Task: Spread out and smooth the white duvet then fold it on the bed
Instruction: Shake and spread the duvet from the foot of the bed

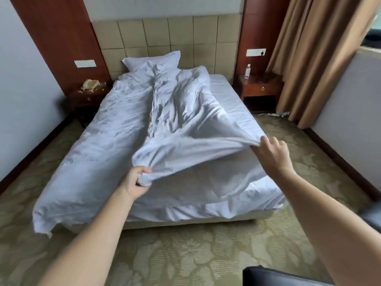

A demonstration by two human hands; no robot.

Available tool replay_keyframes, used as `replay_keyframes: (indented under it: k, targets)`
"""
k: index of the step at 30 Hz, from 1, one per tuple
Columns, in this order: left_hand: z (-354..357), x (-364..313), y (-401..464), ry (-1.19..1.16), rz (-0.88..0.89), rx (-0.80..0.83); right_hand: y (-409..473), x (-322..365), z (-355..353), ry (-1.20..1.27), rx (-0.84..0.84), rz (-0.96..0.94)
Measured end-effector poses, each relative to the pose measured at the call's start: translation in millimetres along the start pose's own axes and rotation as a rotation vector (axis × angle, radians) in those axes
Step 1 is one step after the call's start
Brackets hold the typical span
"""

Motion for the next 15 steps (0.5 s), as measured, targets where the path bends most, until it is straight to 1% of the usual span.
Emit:
replay_keyframes:
  k: [1, 2, 4, 5, 6, 7, 8, 9, 10, 11, 12, 13, 14, 15]
  targets:
    - [4, 1, 0, 0.037, 0.023, 0.003, -5, 1, 5, 0.013, 0.071, 0.044]
    - [1, 17, 0, 0.167, 0.006, -0.023, -22, 13, 21, 0.01, 0.206, 0.039]
    - [-26, 73, -9, 0.359, -0.157, -0.141, -85, 51, 69, 0.02, 0.644, -0.05]
    - [-39, 96, -15, 0.415, -0.219, -0.191, -117, 69, 88, 0.042, 0.771, -0.112]
    - [-44, 104, -22, 0.419, -0.238, -0.202, -131, 79, 96, 0.059, 0.835, -0.136]
    - [-42, 93, -25, 0.437, -0.19, -0.203, -127, 82, 92, 0.066, 0.818, -0.14]
    - [-36, 66, -23, 0.479, -0.07, -0.213, -104, 79, 77, 0.098, 0.663, -0.137]
    - [-23, 30, -22, 0.462, 0.075, -0.192, -75, 67, 55, 0.131, 0.388, -0.117]
    - [-14, -2, -21, 0.378, 0.175, -0.189, -51, 46, 29, 0.138, 0.111, -0.063]
    - [-4, -26, -22, 0.229, 0.252, -0.126, -35, 23, 7, 0.148, -0.065, 0.024]
    - [1, -35, -22, 0.079, 0.307, -0.052, -33, 6, 0, 0.158, -0.11, 0.114]
    - [-3, -23, -16, 0.039, 0.266, -0.022, -39, 1, -3, 0.164, -0.12, 0.174]
    - [-11, 9, -13, 0.101, 0.133, -0.002, -49, 6, 3, 0.186, -0.049, 0.212]
    - [-25, 48, -12, 0.194, -0.002, -0.034, -72, 23, 20, 0.195, 0.1, 0.181]
Point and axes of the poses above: each hand's wrist, its own y-axis towards the middle knuckle, its own z-axis out of the palm, x = y × z, the point moved 8 cm from there along y, towards the middle knuckle, and after that the axes turned 1 degree about x, right-handed, at the moved point
